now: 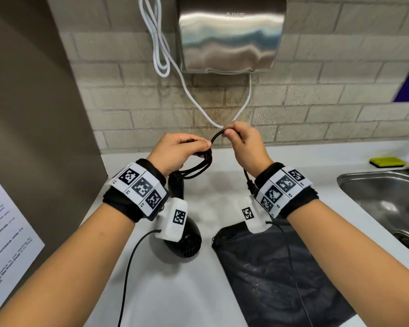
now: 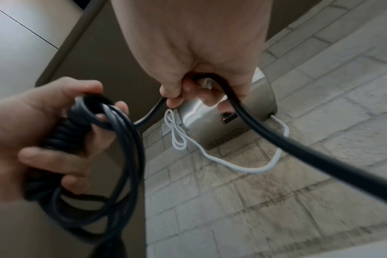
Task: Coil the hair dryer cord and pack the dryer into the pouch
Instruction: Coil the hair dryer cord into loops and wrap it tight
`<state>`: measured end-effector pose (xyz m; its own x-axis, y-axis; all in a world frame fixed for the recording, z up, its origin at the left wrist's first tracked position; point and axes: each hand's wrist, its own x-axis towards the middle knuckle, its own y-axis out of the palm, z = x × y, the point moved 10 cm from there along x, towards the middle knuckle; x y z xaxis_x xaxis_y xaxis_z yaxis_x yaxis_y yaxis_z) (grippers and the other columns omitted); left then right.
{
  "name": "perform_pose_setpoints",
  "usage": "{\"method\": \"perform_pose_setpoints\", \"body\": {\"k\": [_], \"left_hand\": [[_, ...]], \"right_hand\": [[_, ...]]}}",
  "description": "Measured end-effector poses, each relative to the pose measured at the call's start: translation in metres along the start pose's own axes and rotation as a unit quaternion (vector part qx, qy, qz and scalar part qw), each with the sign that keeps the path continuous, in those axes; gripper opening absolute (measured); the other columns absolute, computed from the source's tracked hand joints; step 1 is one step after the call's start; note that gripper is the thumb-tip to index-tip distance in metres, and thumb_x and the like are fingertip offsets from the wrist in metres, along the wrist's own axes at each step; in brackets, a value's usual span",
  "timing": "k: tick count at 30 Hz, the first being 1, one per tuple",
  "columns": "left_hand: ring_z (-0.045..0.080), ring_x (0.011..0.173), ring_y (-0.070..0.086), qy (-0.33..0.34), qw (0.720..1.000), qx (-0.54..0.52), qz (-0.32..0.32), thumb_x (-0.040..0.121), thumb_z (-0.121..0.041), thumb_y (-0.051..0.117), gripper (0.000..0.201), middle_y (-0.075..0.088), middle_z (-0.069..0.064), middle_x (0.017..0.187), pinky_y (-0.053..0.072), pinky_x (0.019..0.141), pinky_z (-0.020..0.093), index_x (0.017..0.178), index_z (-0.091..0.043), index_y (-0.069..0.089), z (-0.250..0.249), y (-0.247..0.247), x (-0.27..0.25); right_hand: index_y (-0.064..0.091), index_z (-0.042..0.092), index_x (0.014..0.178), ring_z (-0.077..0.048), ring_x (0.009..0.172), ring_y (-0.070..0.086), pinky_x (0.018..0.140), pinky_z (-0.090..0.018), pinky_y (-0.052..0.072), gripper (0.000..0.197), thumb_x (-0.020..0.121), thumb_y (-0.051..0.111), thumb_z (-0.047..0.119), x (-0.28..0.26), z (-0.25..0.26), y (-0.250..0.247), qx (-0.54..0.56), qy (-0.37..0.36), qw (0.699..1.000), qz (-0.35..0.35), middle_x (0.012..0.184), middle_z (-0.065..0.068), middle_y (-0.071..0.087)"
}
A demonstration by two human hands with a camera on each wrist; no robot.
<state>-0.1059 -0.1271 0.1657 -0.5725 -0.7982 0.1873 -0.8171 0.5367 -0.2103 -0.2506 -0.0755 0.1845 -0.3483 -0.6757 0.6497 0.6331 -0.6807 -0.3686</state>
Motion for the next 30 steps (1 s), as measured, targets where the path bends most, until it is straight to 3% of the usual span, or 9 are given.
{"method": "perform_pose_setpoints", "body": {"k": [3, 6, 8, 11, 14, 19, 25, 28, 30], "left_hand": [[-0.003, 0.031, 0.041, 0.007, 1.0, -0.001, -0.022, 0.081, -0.015, 0.067, 0.003, 0.059, -0.007, 0.06, 0.026, 0.035, 0.007, 0.079, -0.014, 0.066, -0.002, -0.001, 0.002], [-0.004, 0.032, 0.04, 0.018, 0.999, 0.012, -0.038, 0.081, -0.017, 0.068, 0.006, 0.056, -0.004, 0.067, 0.026, 0.036, 0.004, 0.085, -0.015, 0.065, -0.002, -0.003, 0.005], [-0.004, 0.034, 0.04, 0.02, 0.999, 0.024, -0.037, 0.079, -0.02, 0.07, 0.007, 0.057, -0.002, 0.071, 0.027, 0.036, 0.005, 0.083, -0.019, 0.064, -0.001, -0.002, 0.006], [-0.003, 0.037, 0.041, 0.013, 0.999, 0.037, -0.025, 0.079, -0.022, 0.07, 0.009, 0.055, -0.002, 0.072, 0.029, 0.037, 0.008, 0.079, -0.024, 0.061, 0.003, 0.0, 0.008], [-0.001, 0.046, 0.043, 0.004, 0.998, 0.057, -0.017, 0.078, -0.026, 0.07, 0.018, 0.056, -0.005, 0.073, 0.032, 0.043, 0.016, 0.094, -0.027, 0.063, 0.006, 0.003, 0.009], [-0.013, 0.049, 0.051, 0.01, 0.999, 0.032, -0.003, 0.084, -0.012, 0.063, 0.018, 0.063, -0.007, 0.075, 0.029, 0.04, 0.001, 0.101, -0.012, 0.069, 0.001, 0.008, 0.007], [-0.005, 0.036, 0.047, 0.012, 0.994, -0.078, -0.075, 0.086, -0.003, 0.059, 0.025, 0.061, 0.006, 0.08, 0.027, 0.037, 0.002, 0.11, -0.002, 0.064, -0.004, -0.015, 0.004], [0.004, 0.046, 0.043, -0.005, 0.991, -0.094, -0.092, 0.084, -0.008, 0.062, 0.023, 0.063, 0.007, 0.081, 0.023, 0.033, 0.011, 0.106, -0.008, 0.068, 0.002, -0.019, 0.006], [0.011, 0.057, 0.044, -0.007, 0.99, -0.1, -0.095, 0.083, -0.01, 0.064, 0.019, 0.065, 0.006, 0.082, 0.022, 0.033, 0.013, 0.101, -0.015, 0.069, 0.004, -0.019, 0.007]], "right_hand": [[0.063, 0.0, 0.085, -0.002, 0.075, 0.047, 0.07, -0.007, 0.036, 0.019, 0.087, 0.047, 0.01, 0.002, 0.015, -0.009, 0.02, -0.047, 0.998, -0.041, 0.075, 0.011, 0.049], [0.062, 0.0, 0.085, -0.004, 0.076, 0.048, 0.073, -0.015, 0.039, 0.021, 0.085, 0.046, 0.012, 0.001, 0.025, -0.017, 0.039, -0.067, 0.995, -0.062, 0.076, 0.008, 0.05], [0.063, 0.001, 0.084, -0.005, 0.076, 0.049, 0.073, -0.014, 0.039, 0.02, 0.085, 0.046, 0.012, -0.001, 0.029, -0.02, 0.049, -0.074, 0.994, -0.071, 0.078, 0.003, 0.051], [0.064, 0.002, 0.084, 0.003, 0.074, 0.048, 0.072, -0.01, 0.038, 0.02, 0.085, 0.047, 0.012, -0.003, 0.034, -0.022, 0.062, -0.079, 0.992, -0.07, 0.076, 0.007, 0.05], [0.064, 0.004, 0.084, 0.007, 0.073, 0.049, 0.072, -0.008, 0.038, 0.018, 0.085, 0.048, 0.011, -0.006, 0.043, -0.02, 0.078, -0.086, 0.991, -0.06, 0.075, 0.011, 0.05], [0.064, 0.008, 0.085, 0.004, 0.074, 0.051, 0.073, -0.009, 0.038, 0.016, 0.085, 0.048, 0.01, -0.01, 0.055, -0.017, 0.098, -0.106, 0.988, -0.045, 0.075, 0.011, 0.052], [0.054, 0.023, 0.075, 0.003, 0.055, 0.045, 0.059, -0.014, 0.039, 0.013, 0.085, 0.048, 0.017, -0.014, 0.012, -0.006, 0.163, -0.02, 0.986, 0.03, 0.058, 0.017, 0.05], [0.053, 0.023, 0.073, 0.006, 0.061, 0.05, 0.065, -0.008, 0.039, 0.019, 0.087, 0.05, 0.011, -0.024, -0.022, 0.01, 0.111, 0.044, 0.988, 0.097, 0.067, 0.009, 0.052], [0.054, 0.023, 0.073, 0.001, 0.066, 0.053, 0.07, -0.011, 0.041, 0.026, 0.09, 0.051, 0.003, -0.034, -0.043, 0.019, 0.054, 0.084, 0.986, 0.136, 0.071, 0.005, 0.055]]}}
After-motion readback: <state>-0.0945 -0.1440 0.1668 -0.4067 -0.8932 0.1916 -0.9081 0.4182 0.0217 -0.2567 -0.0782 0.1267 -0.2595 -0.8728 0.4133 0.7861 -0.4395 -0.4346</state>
